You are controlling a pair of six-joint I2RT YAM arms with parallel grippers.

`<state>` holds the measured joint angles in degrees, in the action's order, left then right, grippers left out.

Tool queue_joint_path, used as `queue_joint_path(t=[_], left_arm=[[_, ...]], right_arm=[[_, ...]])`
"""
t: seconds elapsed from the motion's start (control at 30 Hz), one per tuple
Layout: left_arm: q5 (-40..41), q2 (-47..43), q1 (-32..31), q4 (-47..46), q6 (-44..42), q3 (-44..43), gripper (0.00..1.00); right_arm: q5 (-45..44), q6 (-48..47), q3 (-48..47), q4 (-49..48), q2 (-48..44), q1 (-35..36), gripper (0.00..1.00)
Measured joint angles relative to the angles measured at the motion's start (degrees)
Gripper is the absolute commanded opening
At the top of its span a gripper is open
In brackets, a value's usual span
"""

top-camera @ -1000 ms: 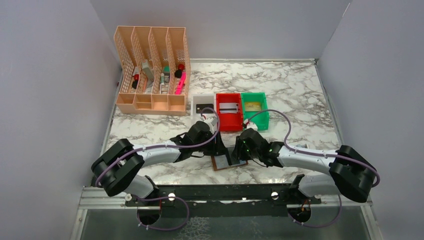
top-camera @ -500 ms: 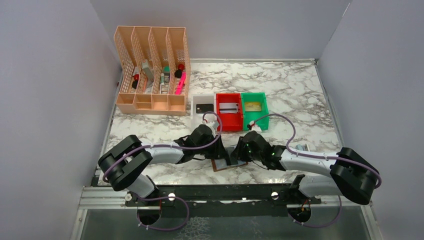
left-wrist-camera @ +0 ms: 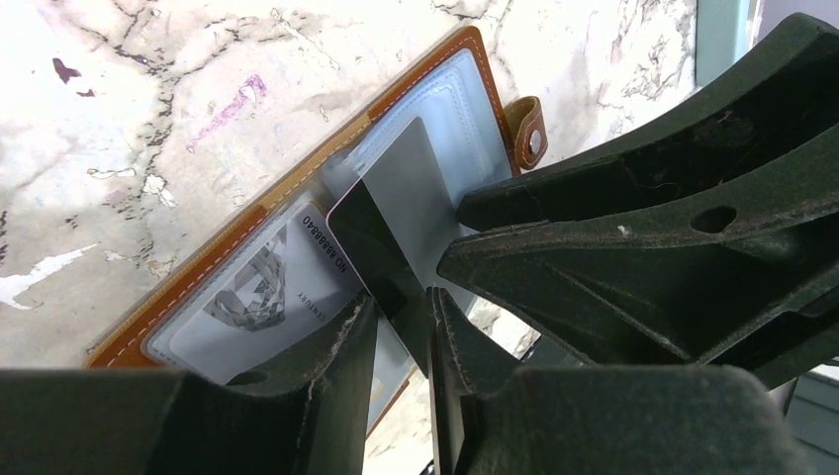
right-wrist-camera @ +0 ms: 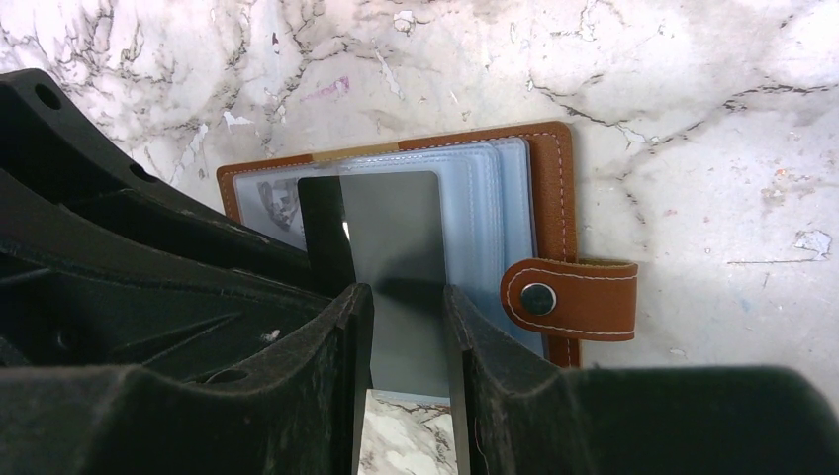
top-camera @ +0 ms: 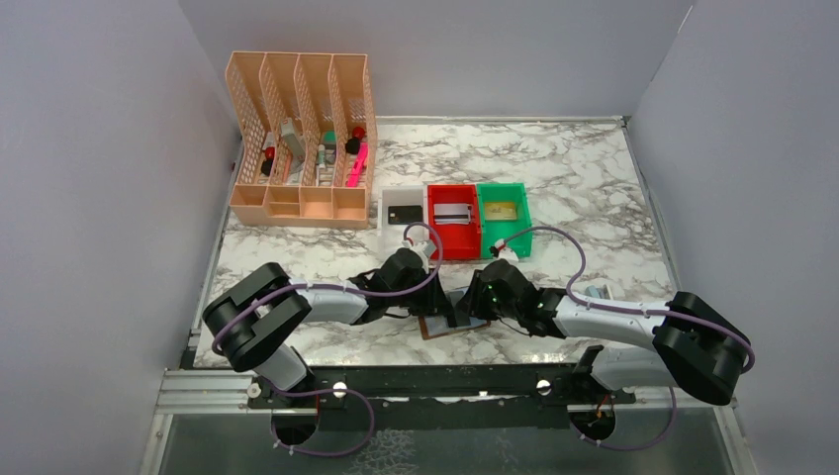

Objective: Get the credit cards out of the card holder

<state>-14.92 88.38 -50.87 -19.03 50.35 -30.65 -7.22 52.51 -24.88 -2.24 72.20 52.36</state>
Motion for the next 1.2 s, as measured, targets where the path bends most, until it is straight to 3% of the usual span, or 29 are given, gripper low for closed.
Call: queue_joint_path(t=[0.37,0.7,1.03,1.2], left_arm=[[0.13,1.20,0.02,-1.49,1.22,0.15,0.11],[0.42,0.87,0.02,-2.47,1.70,0.85,0.03],[1.77,-0.44,-0.11,0.35,0.81,0.48,0.01],[2.34,-0.94,-0.22,1.60,0.31,0.33,0.01]], right_arm=[[-0.04,0.20,0.00,0.02,0.00,0.00,0.38],[-0.24,0.39,-0.02,0.07,-0.11,0.02,0.41],[-0.37,-2.47,-1.01,1.53,-0.70,0.04,0.57],[-0.20,-5.66,-3.19,4.00,0.28,0.02,0.59]])
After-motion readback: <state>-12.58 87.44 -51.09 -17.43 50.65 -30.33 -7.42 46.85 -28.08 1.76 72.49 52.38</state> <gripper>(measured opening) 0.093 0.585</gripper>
